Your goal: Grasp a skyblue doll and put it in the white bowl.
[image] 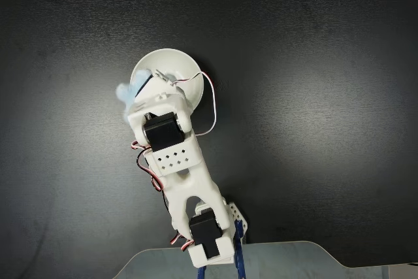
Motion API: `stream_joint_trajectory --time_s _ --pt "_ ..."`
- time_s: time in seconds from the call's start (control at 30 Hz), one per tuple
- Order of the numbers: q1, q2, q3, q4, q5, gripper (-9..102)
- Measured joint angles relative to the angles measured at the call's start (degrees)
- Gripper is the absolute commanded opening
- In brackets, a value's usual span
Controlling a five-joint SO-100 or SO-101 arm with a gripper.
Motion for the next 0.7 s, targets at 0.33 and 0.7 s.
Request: stream_joint_trajectory --time_s 0.33,0.7 --pt "0.0 -1.05 6.06 -6.06 0.0 -1" --pt "0.09 -7.29 6.06 -9.84 0.0 -1"
